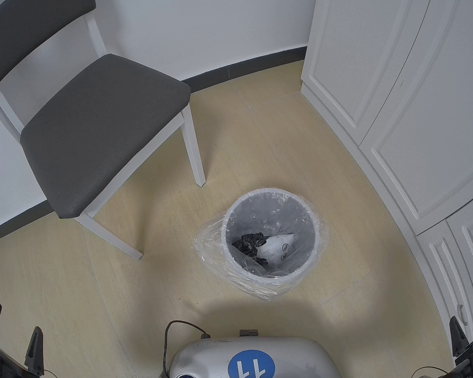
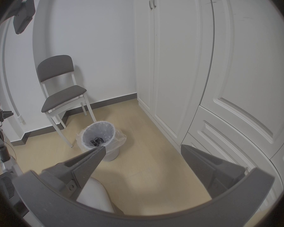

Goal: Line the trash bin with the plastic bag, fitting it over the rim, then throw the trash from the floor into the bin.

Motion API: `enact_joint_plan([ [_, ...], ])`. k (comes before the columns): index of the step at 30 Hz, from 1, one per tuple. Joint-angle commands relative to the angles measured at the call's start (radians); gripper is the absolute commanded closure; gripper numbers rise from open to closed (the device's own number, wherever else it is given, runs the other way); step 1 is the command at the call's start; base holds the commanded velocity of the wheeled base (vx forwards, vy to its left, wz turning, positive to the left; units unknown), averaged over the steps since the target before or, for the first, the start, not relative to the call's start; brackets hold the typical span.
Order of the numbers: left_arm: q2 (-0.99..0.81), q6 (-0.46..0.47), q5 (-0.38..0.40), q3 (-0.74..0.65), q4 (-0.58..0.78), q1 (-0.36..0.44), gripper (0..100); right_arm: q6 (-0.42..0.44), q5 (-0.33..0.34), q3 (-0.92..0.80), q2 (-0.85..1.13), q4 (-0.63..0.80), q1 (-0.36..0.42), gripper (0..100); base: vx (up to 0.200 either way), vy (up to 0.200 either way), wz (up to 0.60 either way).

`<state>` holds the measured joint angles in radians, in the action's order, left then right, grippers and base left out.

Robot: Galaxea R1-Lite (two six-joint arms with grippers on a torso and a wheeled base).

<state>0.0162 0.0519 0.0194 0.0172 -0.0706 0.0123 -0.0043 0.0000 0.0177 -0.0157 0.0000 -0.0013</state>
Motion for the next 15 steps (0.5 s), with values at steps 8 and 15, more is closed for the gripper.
enact_joint_plan([
  [8, -0.016, -0.024, -0.025, -0.017, 0.031, -0.002, 0, 0.003, -0.002, -0.018, 0.016, 0.0, 0.0, 0, 0.0, 0.0, 0.0],
  [15, -0.016, -0.043, -0.025, -0.014, 0.086, -0.003, 0, 0.003, -0.002, -0.016, 0.016, 0.0, 0.0, 0, 0.0, 0.0, 0.0],
])
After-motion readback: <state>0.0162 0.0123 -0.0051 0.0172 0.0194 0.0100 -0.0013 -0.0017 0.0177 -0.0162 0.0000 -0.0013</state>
